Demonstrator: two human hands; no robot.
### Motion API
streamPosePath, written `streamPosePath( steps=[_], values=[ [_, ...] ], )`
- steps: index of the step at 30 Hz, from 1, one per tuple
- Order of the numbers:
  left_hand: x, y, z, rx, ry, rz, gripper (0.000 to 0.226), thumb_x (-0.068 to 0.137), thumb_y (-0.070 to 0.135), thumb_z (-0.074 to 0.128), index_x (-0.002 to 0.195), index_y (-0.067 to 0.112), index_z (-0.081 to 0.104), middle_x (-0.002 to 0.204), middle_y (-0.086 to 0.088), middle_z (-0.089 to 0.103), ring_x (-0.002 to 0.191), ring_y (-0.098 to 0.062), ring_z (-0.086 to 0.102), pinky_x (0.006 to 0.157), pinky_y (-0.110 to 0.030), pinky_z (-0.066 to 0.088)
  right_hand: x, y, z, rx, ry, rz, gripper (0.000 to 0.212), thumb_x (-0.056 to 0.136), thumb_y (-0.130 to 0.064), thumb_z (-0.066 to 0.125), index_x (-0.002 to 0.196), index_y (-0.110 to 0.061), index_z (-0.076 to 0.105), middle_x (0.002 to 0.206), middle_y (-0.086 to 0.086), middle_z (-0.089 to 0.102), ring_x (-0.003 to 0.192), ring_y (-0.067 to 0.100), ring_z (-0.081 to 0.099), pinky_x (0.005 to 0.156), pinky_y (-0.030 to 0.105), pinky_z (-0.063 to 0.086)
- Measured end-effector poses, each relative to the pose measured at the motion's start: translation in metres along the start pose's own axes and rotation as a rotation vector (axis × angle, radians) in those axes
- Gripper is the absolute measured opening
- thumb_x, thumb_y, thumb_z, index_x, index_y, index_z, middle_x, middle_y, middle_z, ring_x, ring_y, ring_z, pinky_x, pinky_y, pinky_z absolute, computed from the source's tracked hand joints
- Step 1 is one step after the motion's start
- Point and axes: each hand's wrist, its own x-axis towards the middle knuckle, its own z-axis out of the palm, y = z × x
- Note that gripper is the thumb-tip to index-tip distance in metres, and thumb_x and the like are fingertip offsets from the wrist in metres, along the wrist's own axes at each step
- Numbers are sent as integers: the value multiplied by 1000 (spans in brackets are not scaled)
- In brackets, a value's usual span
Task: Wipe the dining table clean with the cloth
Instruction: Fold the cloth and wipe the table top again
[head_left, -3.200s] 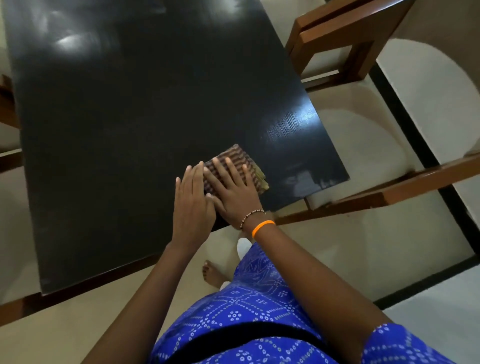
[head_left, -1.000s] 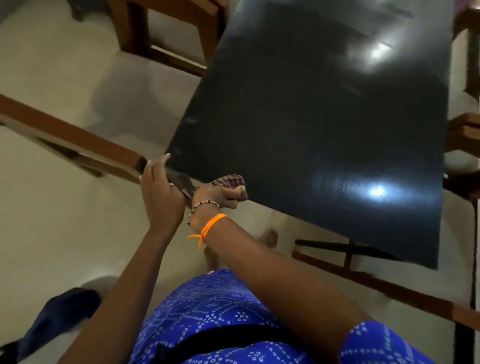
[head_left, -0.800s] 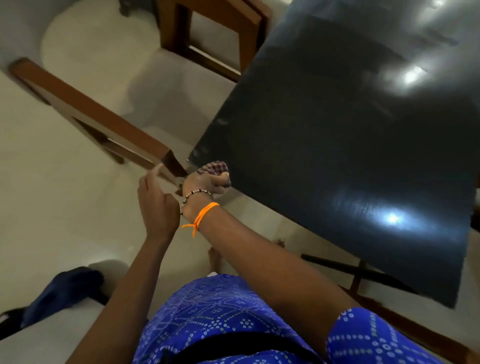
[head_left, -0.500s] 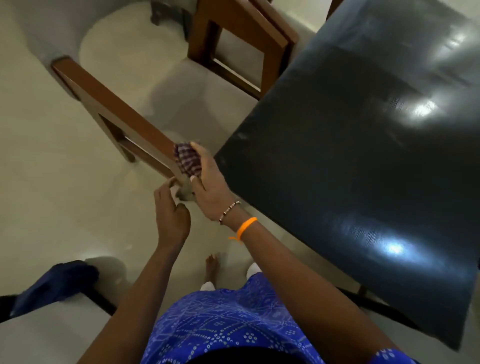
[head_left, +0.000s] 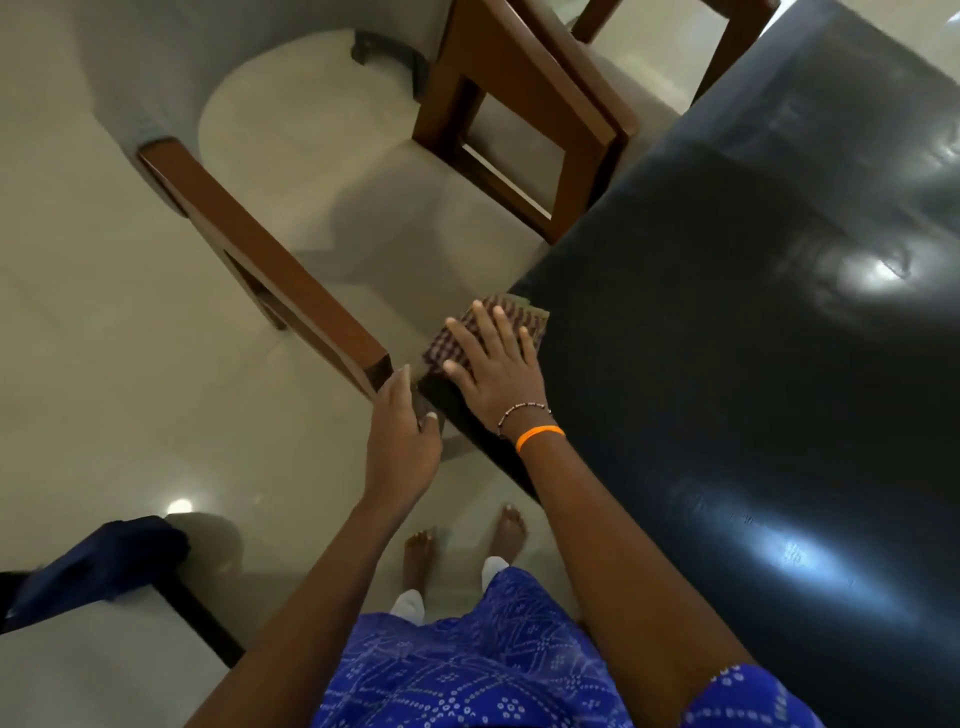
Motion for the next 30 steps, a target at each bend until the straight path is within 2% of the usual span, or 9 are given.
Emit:
streamPosePath(
  steps=[5, 10, 13, 17, 19, 25, 30],
  values=[
    [19, 17, 16, 171, -41, 223, 59, 89, 11, 50, 143, 10, 27, 150, -6, 30, 143, -18, 14, 114, -26, 11, 43, 62, -22, -11, 38, 108, 56, 95, -50, 32, 147, -36, 18, 160, -2, 5, 147, 22, 0, 117, 47, 0],
    [43, 36, 32, 263, -96, 311, 60, 90, 14, 48, 145, 10, 24, 152, -5, 28, 144, -17, 12, 117, -30, 6, 86, 118, -35, 3, 84, 176, 55, 95, -52, 31, 146, -37, 19, 160, -2, 3, 147, 22, -2, 116, 46, -1],
    [65, 51, 41, 228, -145, 268, 61, 93, 16, 46, 147, 14, 18, 154, -2, 21, 144, -13, 9, 115, -25, 5, 113, 149, -47, 11, 125, 216, 54, 95, -52, 31, 145, -36, 20, 160, -1, 4, 147, 22, -1, 116, 46, -1],
    [96, 74, 53, 96, -237, 104, 63, 94, 20, 47, 147, 21, 13, 155, 2, 19, 142, -10, 17, 110, -22, 16, 159, 202, -72, 6, 159, 304, 54, 95, -52, 30, 146, -34, 22, 160, -1, 6, 147, 22, 1, 117, 47, 0],
    [111, 84, 63, 100, -273, 51, 64, 94, 23, 48, 147, 25, 12, 155, 5, 19, 141, -9, 18, 104, -20, 17, 181, 229, -82, 9, 185, 358, 54, 95, -52, 29, 146, -34, 22, 160, -1, 7, 147, 22, 2, 117, 47, 1],
    [136, 100, 77, 171, -298, 80, 59, 94, 22, 46, 146, 27, 17, 152, 8, 26, 138, -6, 24, 102, -18, 19, 236, 285, -107, 17, 236, 479, 55, 95, -52, 30, 146, -32, 24, 160, 2, 5, 147, 25, 2, 117, 49, 2],
    [139, 105, 73, 179, -306, 109, 50, 96, 16, 43, 143, 24, 30, 147, 7, 37, 134, -6, 32, 103, -18, 24, 242, 286, -111, 41, 218, 513, 55, 96, -50, 30, 147, -31, 22, 160, 5, 0, 147, 27, -1, 116, 50, 2]
  ],
)
